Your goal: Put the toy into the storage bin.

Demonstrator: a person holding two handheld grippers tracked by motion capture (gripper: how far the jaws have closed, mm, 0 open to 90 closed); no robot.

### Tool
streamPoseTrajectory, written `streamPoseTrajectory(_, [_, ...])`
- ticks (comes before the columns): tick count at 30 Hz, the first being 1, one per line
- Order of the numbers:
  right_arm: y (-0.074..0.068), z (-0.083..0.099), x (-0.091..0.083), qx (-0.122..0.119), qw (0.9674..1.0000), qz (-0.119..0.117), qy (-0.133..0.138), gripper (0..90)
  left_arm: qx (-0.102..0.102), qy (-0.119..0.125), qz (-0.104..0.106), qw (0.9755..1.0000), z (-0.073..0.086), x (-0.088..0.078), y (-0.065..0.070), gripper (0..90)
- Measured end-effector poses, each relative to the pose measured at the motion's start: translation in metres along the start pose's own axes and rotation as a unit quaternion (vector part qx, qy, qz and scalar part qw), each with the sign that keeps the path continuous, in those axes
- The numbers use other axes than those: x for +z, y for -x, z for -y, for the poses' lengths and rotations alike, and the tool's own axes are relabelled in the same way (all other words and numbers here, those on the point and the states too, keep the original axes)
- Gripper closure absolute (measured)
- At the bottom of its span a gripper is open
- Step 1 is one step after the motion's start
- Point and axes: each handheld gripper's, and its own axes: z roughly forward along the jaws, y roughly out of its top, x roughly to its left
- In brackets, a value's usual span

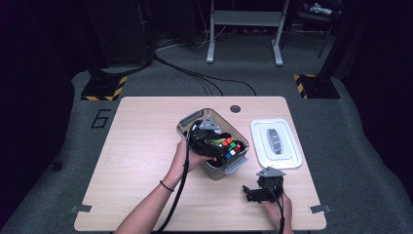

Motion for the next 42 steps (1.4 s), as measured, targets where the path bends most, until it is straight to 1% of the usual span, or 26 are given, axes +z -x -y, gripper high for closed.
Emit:
streamPoseTrajectory(2, [0.000, 0.000, 0.000, 0.000, 1.0000, 0.000, 0.000, 0.0, 0.003, -0.004, 0.009, 1.0000, 0.001, 0.003, 0.000, 42.5])
streamPoseTrajectory(3, [0.000, 0.000, 0.000, 0.000, 1.0000, 0.000, 0.000, 0.0, 0.004, -0.013, 0.014, 0.9998, 0.002, 0.006, 0.001, 42.9])
streamPoseTrajectory(5, [0.000, 0.000, 0.000, -0.001, 1.0000, 0.000, 0.000, 0.0, 0.007, -0.011, 0.009, 0.9999, 0.003, 0.008, 0.002, 44.5])
streamPoseTrajectory(7, [0.000, 0.000, 0.000, -0.001, 1.0000, 0.000, 0.000, 0.0, 0.004, -0.007, 0.015, 0.9999, 0.004, 0.008, 0.001, 46.6])
streamPoseTrajectory(9, [0.000, 0.000, 0.000, -0.002, 1.0000, -0.001, 0.000, 0.0, 0.004, -0.011, 0.017, 0.9998, 0.006, 0.010, 0.001, 48.8])
streamPoseTrajectory(13, [0.000, 0.000, 0.000, -0.002, 1.0000, 0.000, 0.000, 0.0, 0.000, -0.009, 0.021, 0.9997, 0.007, 0.011, -0.001, 48.6])
streamPoseTrajectory(20, [0.000, 0.000, 0.000, -0.002, 1.0000, 0.000, 0.000, 0.0, 0.002, -0.007, 0.020, 0.9998, 0.009, 0.011, -0.001, 48.6])
streamPoseTrajectory(22, [0.000, 0.000, 0.000, -0.002, 1.0000, 0.000, 0.000, 0.0, 0.008, -0.012, 0.015, 0.9998, 0.006, 0.009, 0.000, 48.4])
streamPoseTrajectory(23, [0.000, 0.000, 0.000, -0.002, 1.0000, 0.000, 0.000, 0.0, 0.013, -0.016, 0.007, 0.9998, 0.004, 0.009, 0.001, 46.8])
streamPoseTrajectory(26, [0.000, 0.000, 0.000, 0.000, 1.0000, 0.000, 0.000, 0.0, 0.006, -0.022, -0.004, 0.9997, 0.001, 0.006, -0.002, 34.0])
streamPoseTrajectory(28, [0.000, 0.000, 0.000, -0.001, 1.0000, 0.000, 0.000, 0.0, 0.004, -0.024, -0.007, 0.9997, 0.000, 0.004, -0.003, 28.2])
streamPoseTrajectory(29, [0.000, 0.000, 0.000, 0.000, 1.0000, 0.000, 0.000, 0.0, -0.002, -0.021, -0.011, 0.9997, 0.001, 0.001, -0.003, 26.2])
streamPoseTrajectory(30, [0.000, 0.000, 0.000, 0.000, 1.0000, 0.000, 0.000, 0.0, 0.002, -0.022, -0.016, 0.9996, 0.001, -0.001, -0.003, 23.2])
streamPoseTrajectory(31, [0.000, 0.000, 0.000, -0.001, 1.0000, 0.000, 0.000, 0.0, -0.005, -0.018, -0.018, 0.9997, 0.002, -0.004, -0.004, 21.0])
streamPoseTrajectory(33, [0.000, 0.000, 0.000, 0.000, 1.0000, 0.000, 0.000, 0.0, -0.006, -0.013, -0.022, 0.9996, 0.004, -0.010, -0.006, 19.1])
streamPoseTrajectory(35, [0.000, 0.000, 0.000, -0.001, 1.0000, 0.000, 0.000, 0.0, -0.014, -0.006, -0.027, 0.9995, 0.006, -0.018, -0.010, 16.2])
streamPoseTrajectory(37, [0.000, 0.000, 0.000, 0.000, 1.0000, 0.000, 0.000, 0.0, -0.014, -0.003, -0.037, 0.9992, 0.010, -0.027, -0.014, 15.3])
streamPoseTrajectory(38, [0.000, 0.000, 0.000, -0.001, 1.0000, 0.000, 0.000, 0.0, -0.021, -0.001, -0.040, 0.9990, 0.012, -0.033, -0.017, 15.0])
streamPoseTrajectory(42, [0.000, 0.000, 0.000, 0.000, 1.0000, 0.000, 0.000, 0.0, -0.031, 0.006, -0.057, 0.9979, 0.023, -0.048, -0.028, 13.5])
